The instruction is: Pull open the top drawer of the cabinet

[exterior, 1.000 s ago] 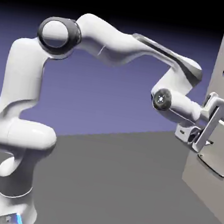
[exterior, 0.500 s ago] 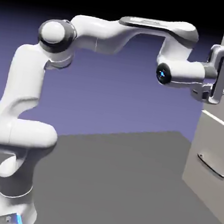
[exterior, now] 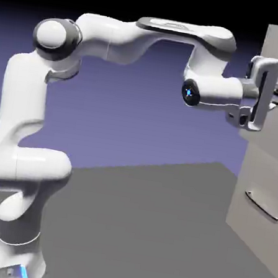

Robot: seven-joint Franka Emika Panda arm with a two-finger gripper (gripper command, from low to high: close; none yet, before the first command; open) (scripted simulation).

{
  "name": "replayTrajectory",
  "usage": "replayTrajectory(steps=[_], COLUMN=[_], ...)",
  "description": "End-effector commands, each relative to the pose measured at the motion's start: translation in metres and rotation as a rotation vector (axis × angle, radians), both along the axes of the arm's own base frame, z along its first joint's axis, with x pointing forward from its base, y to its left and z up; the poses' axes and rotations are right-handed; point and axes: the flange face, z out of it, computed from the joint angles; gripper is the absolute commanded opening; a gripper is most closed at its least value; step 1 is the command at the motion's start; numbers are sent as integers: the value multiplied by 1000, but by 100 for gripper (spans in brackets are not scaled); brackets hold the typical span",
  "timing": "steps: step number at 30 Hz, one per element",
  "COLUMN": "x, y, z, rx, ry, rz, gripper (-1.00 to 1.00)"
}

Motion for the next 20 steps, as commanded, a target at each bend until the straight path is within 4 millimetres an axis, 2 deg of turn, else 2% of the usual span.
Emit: replayTrajectory(steps=[1,7,15,16,17,18,20], x=[-7,-61,-156,-161,-161,-161,-188], y=[0,0,0,0,0,0,0], z=[0,0,0,0,0,0,1], rx=[0,0,0,0,0,0,-4], ry=[1,1,1,1,1,1,2], rz=[0,0,0,0,0,0,-2], gripper=[-100,-100,-100,-100,100,100,100])
